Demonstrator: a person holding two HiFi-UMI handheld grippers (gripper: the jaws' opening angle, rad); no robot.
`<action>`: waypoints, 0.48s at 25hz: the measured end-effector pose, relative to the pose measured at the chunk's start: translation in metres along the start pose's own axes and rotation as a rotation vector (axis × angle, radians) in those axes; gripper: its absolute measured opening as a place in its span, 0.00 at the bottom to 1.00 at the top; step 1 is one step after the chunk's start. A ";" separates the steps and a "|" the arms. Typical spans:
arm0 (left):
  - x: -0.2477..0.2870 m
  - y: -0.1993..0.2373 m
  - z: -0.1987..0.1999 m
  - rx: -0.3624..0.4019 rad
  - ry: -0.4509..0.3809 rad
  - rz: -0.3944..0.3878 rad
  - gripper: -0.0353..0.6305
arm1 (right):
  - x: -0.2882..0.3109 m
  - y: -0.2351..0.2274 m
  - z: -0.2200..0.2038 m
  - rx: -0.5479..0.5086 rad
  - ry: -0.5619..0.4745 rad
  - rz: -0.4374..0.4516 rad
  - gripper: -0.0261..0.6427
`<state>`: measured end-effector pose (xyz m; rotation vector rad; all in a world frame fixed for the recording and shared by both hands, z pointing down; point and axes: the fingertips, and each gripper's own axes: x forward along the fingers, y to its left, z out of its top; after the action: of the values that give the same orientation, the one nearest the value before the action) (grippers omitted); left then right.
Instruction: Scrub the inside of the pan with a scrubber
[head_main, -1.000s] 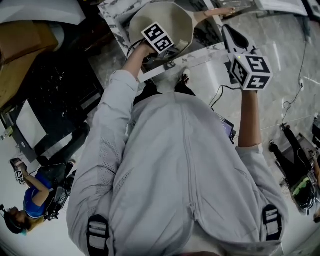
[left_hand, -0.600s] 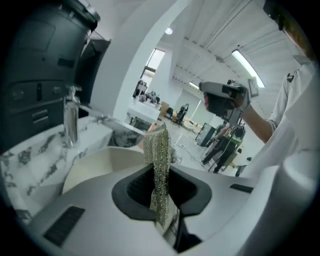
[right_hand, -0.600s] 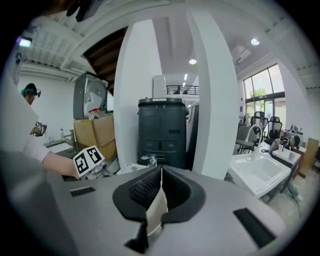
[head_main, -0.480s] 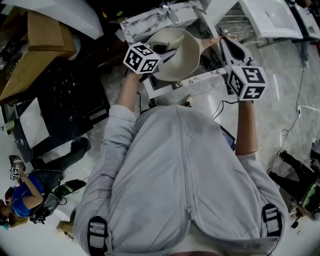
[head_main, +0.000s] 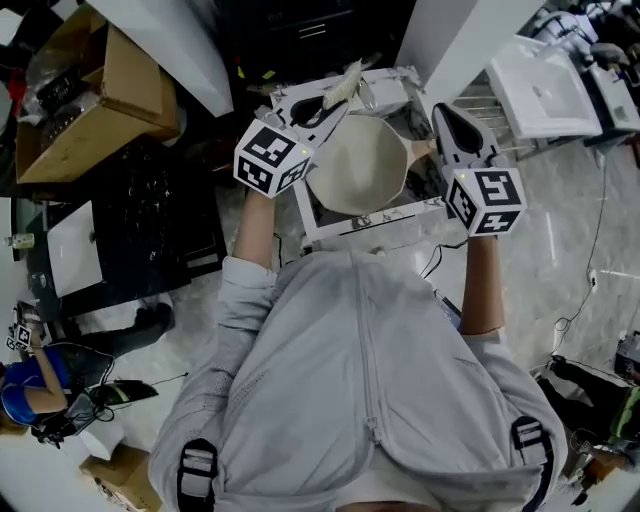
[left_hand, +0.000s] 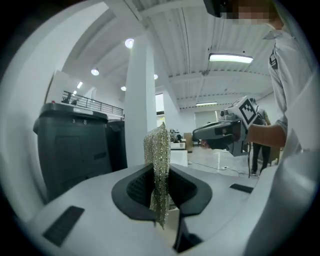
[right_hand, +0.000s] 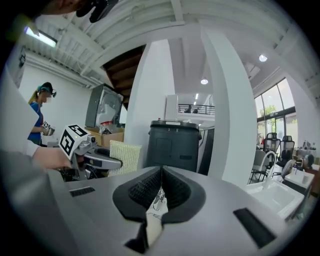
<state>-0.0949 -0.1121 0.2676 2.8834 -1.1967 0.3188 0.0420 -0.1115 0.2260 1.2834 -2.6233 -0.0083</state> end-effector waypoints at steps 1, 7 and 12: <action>-0.006 0.007 0.010 0.011 -0.020 0.041 0.14 | 0.000 0.002 0.007 -0.013 -0.014 0.002 0.09; -0.038 0.038 0.044 0.102 -0.050 0.243 0.14 | 0.004 0.009 0.039 -0.041 -0.067 0.007 0.09; -0.052 0.041 0.069 0.168 -0.074 0.294 0.14 | 0.009 0.015 0.057 -0.064 -0.084 0.011 0.09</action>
<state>-0.1465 -0.1105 0.1873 2.8733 -1.6898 0.3307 0.0136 -0.1146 0.1735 1.2740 -2.6767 -0.1455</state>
